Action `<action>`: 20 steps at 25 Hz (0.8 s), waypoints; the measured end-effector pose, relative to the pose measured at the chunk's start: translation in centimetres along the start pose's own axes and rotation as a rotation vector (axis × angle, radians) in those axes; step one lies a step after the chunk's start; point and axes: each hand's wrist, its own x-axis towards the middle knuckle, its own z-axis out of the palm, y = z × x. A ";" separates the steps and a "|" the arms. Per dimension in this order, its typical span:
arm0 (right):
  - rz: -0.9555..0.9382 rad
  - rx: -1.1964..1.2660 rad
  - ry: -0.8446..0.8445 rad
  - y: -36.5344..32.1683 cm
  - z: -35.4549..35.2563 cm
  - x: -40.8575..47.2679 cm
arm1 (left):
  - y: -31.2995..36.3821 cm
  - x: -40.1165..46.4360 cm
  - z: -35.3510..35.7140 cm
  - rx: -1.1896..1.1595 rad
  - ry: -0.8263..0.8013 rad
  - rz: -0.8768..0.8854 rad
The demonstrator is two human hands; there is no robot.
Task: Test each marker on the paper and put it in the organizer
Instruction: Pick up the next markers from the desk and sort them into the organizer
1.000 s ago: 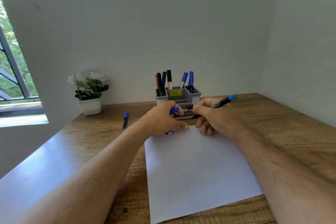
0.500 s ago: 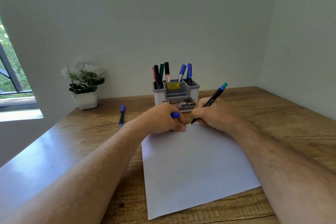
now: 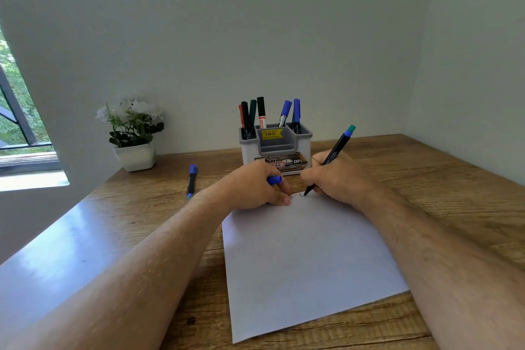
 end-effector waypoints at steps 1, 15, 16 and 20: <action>-0.003 -0.008 0.003 0.0 0.0 0.0 | 0.0 0.0 0.0 -0.002 -0.001 -0.002; -0.011 -0.022 -0.013 -0.6 0.1 -0.2 | 0.1 -0.1 -0.1 -0.012 -0.009 -0.014; -0.010 -0.039 0.024 -0.6 0.1 -0.2 | 0.1 -0.2 -0.1 -0.012 -0.009 -0.013; 0.014 -0.088 0.104 -0.4 0.1 -0.1 | 0.3 -0.4 -0.2 -0.003 -0.008 -0.006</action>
